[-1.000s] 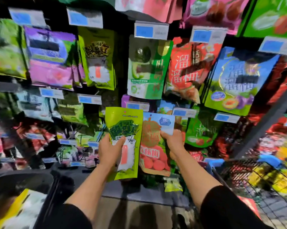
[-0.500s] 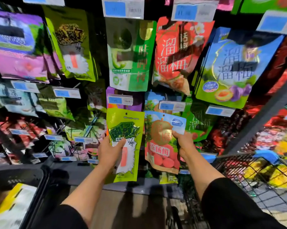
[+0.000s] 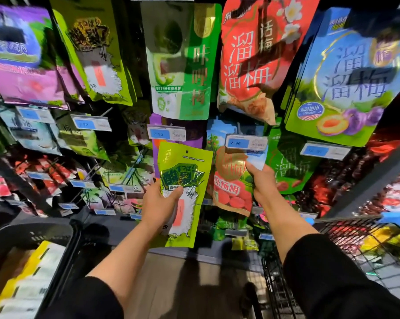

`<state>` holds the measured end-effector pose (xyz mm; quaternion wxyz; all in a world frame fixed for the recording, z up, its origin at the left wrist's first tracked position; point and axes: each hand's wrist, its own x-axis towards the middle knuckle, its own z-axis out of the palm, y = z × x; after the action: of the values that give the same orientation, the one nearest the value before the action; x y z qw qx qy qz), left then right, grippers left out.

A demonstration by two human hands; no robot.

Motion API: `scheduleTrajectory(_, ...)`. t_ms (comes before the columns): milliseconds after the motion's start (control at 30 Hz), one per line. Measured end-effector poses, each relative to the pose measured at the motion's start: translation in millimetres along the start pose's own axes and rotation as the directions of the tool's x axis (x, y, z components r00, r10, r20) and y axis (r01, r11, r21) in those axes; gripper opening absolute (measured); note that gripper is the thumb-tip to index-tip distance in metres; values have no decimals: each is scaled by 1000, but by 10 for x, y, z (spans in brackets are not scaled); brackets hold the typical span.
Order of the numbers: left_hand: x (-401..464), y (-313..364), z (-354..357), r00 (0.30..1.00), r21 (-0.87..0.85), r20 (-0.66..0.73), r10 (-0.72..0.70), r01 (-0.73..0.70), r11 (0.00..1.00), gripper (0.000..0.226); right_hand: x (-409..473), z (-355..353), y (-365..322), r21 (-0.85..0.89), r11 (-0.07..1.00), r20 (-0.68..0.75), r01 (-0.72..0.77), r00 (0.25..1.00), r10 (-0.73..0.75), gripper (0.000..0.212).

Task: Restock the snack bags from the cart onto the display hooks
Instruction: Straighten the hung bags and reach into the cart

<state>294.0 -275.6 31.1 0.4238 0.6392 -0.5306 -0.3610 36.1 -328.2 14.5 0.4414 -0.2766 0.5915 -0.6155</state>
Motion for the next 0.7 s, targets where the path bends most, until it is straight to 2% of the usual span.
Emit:
scheduleTrajectory(67,-1,6,32,1000,8,12,-1,1,1000,27,14,-21,6,-7,1000,7,1,1000,0,15)
scheduleTrajectory(200,8,12,89,999,-13,40,12,-12,1000,26,31,-51,-8,-39,999,46,5,999,-3,12)
scheduleTrajectory(267,1,27,110,999,-33,36,15,-14,999,32,34,-52,-17,-48,998,39,35,999,-33,11)
scheduleTrajectory(433,56,-34,141,998,-55,63,25,-21,998,19,32,-48,38,-15,993,20,115,993,-114,15)
scheduleTrajectory(700,142,-52,192,995,-98,88,46,-38,995,18,94,56,-43,-47,992,39,113,993,-111,12)
